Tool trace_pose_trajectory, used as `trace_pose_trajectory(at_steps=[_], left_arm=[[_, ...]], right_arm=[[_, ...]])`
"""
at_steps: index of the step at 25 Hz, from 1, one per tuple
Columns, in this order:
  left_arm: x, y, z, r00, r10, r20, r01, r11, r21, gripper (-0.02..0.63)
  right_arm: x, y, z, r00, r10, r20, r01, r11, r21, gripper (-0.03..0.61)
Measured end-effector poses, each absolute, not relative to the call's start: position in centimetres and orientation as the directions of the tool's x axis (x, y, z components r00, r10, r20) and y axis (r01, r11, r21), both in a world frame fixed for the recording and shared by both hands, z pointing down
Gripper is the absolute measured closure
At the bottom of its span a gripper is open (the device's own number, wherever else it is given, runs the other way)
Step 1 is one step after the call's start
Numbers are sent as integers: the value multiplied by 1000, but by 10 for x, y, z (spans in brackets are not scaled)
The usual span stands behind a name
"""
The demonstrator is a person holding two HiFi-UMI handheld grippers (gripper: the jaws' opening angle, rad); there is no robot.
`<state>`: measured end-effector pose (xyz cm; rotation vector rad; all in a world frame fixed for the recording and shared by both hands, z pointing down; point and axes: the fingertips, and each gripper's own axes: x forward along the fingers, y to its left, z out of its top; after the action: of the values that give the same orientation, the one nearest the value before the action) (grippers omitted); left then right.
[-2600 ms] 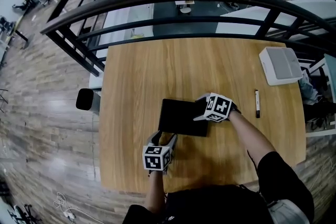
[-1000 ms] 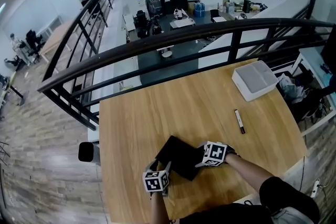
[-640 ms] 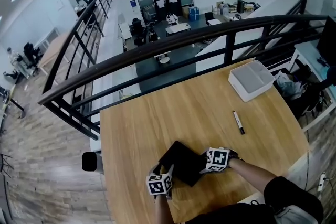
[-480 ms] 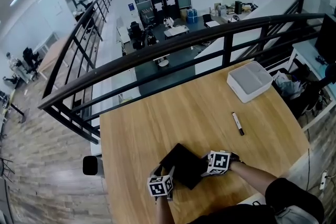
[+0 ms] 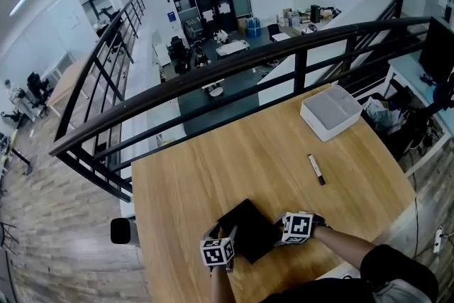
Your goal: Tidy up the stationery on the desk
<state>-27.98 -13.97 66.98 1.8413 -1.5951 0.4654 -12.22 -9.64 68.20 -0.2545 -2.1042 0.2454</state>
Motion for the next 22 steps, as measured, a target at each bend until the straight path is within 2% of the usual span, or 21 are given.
trace_pose_trajectory(at_steps=[22], left_arm=[[-247, -150, 666, 249, -730, 636, -963, -118, 242, 353]], right_arm=[[-96, -67, 679, -481, 336, 810, 100, 939, -329, 324]])
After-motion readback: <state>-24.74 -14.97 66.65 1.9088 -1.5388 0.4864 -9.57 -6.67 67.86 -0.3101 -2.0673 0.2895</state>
